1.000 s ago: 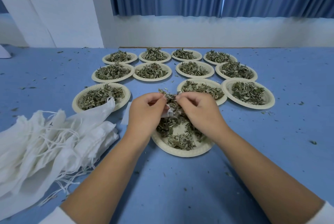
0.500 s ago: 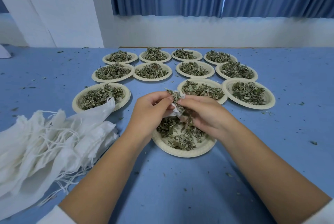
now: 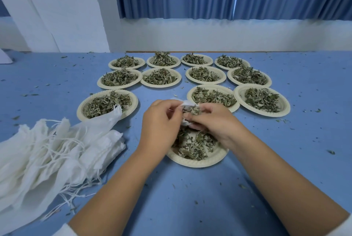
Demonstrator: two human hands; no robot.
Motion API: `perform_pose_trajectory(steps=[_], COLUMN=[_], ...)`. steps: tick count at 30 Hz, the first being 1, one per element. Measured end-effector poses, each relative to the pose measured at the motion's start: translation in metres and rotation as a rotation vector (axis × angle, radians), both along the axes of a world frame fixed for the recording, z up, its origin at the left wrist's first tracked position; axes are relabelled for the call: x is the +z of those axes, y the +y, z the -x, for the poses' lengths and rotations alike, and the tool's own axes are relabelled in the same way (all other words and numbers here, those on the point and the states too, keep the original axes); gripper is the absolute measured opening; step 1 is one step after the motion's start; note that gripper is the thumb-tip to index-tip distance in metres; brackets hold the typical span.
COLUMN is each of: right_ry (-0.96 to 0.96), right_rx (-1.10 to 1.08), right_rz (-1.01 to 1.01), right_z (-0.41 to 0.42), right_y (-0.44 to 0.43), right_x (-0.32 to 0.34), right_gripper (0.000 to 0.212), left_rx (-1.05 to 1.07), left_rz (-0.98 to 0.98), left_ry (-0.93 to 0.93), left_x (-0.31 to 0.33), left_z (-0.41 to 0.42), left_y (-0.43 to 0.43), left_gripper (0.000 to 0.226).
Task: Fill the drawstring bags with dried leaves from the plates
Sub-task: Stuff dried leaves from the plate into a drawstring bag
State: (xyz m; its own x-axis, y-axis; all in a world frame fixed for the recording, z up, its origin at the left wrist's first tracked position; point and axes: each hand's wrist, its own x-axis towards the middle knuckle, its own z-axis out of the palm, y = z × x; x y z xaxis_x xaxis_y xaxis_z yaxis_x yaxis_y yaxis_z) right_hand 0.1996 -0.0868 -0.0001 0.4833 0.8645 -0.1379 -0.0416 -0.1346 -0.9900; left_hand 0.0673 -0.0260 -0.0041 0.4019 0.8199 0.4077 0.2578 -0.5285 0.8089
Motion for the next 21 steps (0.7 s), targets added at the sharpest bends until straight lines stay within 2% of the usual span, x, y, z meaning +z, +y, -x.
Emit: perform_pose_trajectory(steps=[3,5,7,9,11,16,21], right_ry=[0.179,0.260,0.312,0.286,0.256,0.141,0.008], right_rx=[0.123,0.095,0.089,0.096,0.085,-0.012,-0.087], right_rz=[-0.011,-0.029,-0.052,-0.052,-0.043,-0.046,-0.055], right_z=[-0.007,-0.008,-0.008,-0.007,-0.005,0.005,0.005], right_y=[-0.005,-0.007,-0.009,-0.010,-0.010,-0.004,-0.001], right_x=[0.008,0.014,0.017,0.020,0.018,0.007,0.002], right_gripper=[0.015,0.025,0.026,0.019,0.020,0.027,0.012], left_rx=[0.000,0.007,0.009,0.015,0.008,-0.047,-0.059], left_rz=[0.181,0.206,0.229,0.242,0.246,0.241,0.203], left_ry=[-0.096,-0.126,-0.132,-0.142,-0.156,-0.158,-0.125], left_x=[0.004,0.007,0.009,0.010,0.010,0.006,0.005], left_z=[0.003,0.006,0.007,0.007,0.007,0.003,0.002], left_y=[0.004,0.002,0.001,0.000,0.000,-0.001,-0.003], left_gripper=[0.015,0.026,0.030,0.034,0.038,0.027,0.030])
